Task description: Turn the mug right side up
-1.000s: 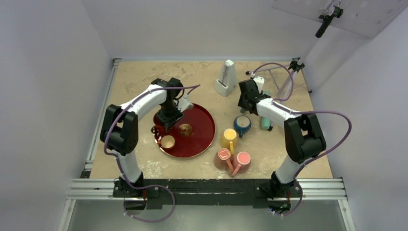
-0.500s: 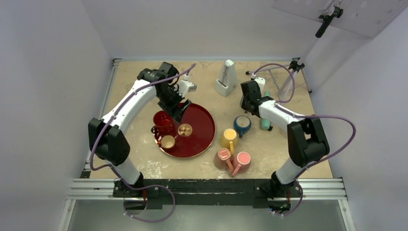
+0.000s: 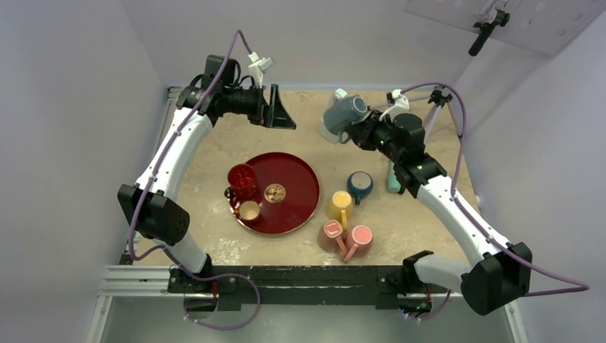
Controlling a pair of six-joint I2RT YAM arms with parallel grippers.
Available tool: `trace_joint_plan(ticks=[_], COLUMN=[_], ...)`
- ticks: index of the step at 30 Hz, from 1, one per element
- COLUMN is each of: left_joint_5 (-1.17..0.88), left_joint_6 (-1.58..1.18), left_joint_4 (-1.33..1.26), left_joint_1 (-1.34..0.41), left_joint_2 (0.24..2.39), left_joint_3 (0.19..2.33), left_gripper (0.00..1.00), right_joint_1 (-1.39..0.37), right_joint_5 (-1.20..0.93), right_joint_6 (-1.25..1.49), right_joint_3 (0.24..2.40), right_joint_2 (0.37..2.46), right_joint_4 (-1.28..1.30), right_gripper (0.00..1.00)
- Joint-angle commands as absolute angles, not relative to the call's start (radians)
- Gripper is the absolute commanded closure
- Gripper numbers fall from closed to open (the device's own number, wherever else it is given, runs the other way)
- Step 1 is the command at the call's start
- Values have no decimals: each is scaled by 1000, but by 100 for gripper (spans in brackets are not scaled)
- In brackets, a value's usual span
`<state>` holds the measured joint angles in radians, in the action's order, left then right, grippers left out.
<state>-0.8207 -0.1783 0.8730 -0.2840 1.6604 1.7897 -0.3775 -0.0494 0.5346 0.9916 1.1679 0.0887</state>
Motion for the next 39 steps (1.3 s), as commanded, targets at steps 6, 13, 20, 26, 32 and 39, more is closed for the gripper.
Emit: trace_joint_plan(ticks=[6, 13, 20, 26, 32, 39], left_joint_5=[-1109, -1089, -1127, -1160, -984, -374], left_joint_6=[-614, -627, -734, -911, -574, 20], left_joint_4=[426, 451, 325, 132, 535, 1096], left_joint_1=[-318, -337, -340, -343, -329, -364], left_joint_2=[1697, 1743, 1730, 1711, 1704, 1798], left_joint_3=[1789, 1832, 1830, 1754, 1784, 1938], left_gripper=[10, 10, 31, 99, 100, 100], right_joint_1=[-413, -444, -460, -479, -479, -479], right_joint_5=[-388, -388, -396, -422, -414, -205], right_joint_6=[868, 896, 933, 902, 771, 555], right_joint_3=[982, 1006, 992, 1016, 1031, 1110], right_joint_2=[1135, 1162, 1206, 1321, 1353, 1394], right_joint_4=[-486, -517, -558, -516, -351, 72], right_gripper=[100, 100, 100, 100, 75, 5])
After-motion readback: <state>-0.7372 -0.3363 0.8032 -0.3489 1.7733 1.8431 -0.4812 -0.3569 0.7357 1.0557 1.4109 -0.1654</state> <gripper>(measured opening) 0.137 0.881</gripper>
